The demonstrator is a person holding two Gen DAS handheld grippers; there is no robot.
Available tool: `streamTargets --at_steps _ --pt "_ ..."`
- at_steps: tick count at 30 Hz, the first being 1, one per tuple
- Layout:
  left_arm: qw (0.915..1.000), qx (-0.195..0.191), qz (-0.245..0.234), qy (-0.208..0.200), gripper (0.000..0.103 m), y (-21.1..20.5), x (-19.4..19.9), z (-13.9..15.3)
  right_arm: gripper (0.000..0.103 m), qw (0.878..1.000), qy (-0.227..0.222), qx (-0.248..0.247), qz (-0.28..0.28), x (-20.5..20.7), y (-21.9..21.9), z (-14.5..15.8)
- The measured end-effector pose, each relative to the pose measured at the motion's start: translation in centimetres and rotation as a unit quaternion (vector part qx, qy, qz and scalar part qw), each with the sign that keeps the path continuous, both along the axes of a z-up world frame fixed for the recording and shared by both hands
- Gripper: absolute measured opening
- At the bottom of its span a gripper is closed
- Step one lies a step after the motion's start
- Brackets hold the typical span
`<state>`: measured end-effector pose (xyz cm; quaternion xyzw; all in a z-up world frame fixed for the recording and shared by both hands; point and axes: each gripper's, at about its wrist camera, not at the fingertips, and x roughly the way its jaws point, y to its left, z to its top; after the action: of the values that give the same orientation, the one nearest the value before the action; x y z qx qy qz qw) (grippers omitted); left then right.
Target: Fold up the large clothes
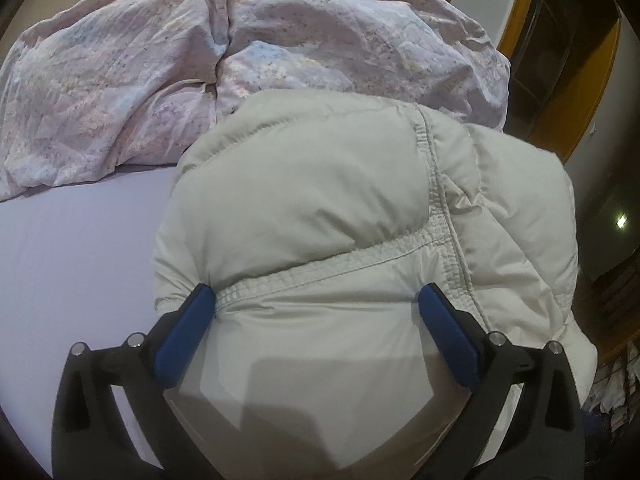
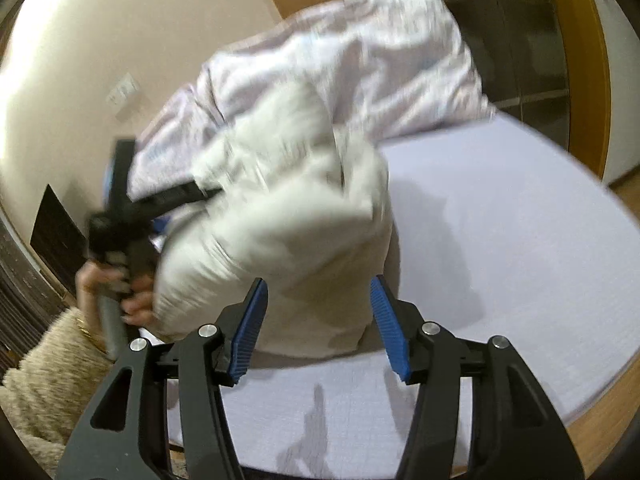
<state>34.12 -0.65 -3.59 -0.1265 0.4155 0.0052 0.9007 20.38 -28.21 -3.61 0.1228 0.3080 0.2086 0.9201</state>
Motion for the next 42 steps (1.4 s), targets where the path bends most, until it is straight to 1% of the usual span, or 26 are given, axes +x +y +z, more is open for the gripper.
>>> streamTargets --at_steps 2,4,6,7,9,11,12,14,16,19,21,23,26,28,31,33,35,37,42 --pt "1.0 -0.006 -0.001 -0.001 0.101 0.5 -0.2 0.3 0.056 1.0 -0.014 0.003 0.008 -0.2 0.1 2.1" --pt "0.9999 -0.017 -0.002 -0.002 0.101 1.1 -0.4 0.8 0.056 0.999 -0.023 0.001 0.025 0.9 0.9 3.8" --pt "0.9994 -0.035 -0.003 -0.001 0.101 1.8 -0.7 1.3 0.056 0.998 -0.03 -0.012 0.044 2.5 2.8 5.2" --pt "0.9988 -0.049 -0.005 -0.003 0.101 2.5 -1.0 1.7 0.055 0.998 -0.032 -0.018 0.055 3.4 3.6 5.5" --pt "0.9977 -0.066 -0.003 -0.01 0.101 3.6 -1.4 2.5 0.054 0.996 -0.037 -0.038 0.072 5.6 6.6 6.2" --pt "0.9981 -0.057 0.005 -0.023 0.101 4.7 -1.7 3.5 0.054 0.994 -0.038 -0.055 0.085 7.2 9.0 6.6" --pt "0.9988 -0.04 0.01 -0.026 0.101 5.2 -1.7 3.8 0.052 0.993 -0.03 -0.063 0.092 8.5 10.2 6.6" --pt "0.9995 -0.021 0.011 -0.022 0.101 5.7 -1.4 3.9 0.049 0.993 -0.01 -0.072 0.09 10.7 11.6 6.3" --pt "0.9998 -0.001 0.012 -0.018 0.101 6.0 -0.8 3.7 0.049 0.993 0.004 -0.087 0.08 13.0 12.9 5.9" --pt "0.9996 0.019 0.011 -0.015 0.101 6.1 0.3 3.3 0.047 0.992 0.013 -0.112 0.064 15.2 13.6 5.4" --pt "0.999 0.039 0.008 -0.018 0.101 5.7 1.0 3.0 0.043 0.988 0.018 -0.139 0.057 16.7 13.9 4.4" --pt "0.9982 0.056 0.003 -0.02 0.101 5.1 1.3 2.6 0.04 0.986 0.029 -0.156 0.052 17.5 13.8 3.1" --pt "0.9962 0.081 -0.006 -0.033 0.101 3.8 1.5 1.8 0.039 0.985 0.026 -0.161 0.046 17.9 12.8 1.1" --pt "0.9966 0.076 -0.009 -0.032 0.101 3.4 1.8 1.4 0.039 0.986 0.025 -0.158 0.043 18.0 12.4 0.6" --pt "0.9982 0.055 -0.01 -0.021 0.101 3.3 2.4 0.8 0.04 0.986 0.016 -0.159 0.039 18.4 11.9 -0.5" --pt "0.999 0.042 -0.007 -0.013 0.101 3.3 2.8 0.3 0.04 0.987 0.013 -0.152 0.042 18.7 11.6 -1.1" --pt "0.999 0.042 -0.005 -0.01 0.101 3.2 3.0 0.0 0.04 0.989 0.016 -0.138 0.044 19.1 11.2 -1.7" --pt "0.9986 0.052 -0.004 -0.008 0.101 2.8 3.2 -0.3 0.04 0.991 0.018 -0.127 0.044 19.5 10.9 -2.2" --pt "0.998 0.063 0.001 -0.011 0.101 2.3 3.5 -1.0 0.041 0.993 0.008 -0.113 0.043 19.7 10.5 -3.5"
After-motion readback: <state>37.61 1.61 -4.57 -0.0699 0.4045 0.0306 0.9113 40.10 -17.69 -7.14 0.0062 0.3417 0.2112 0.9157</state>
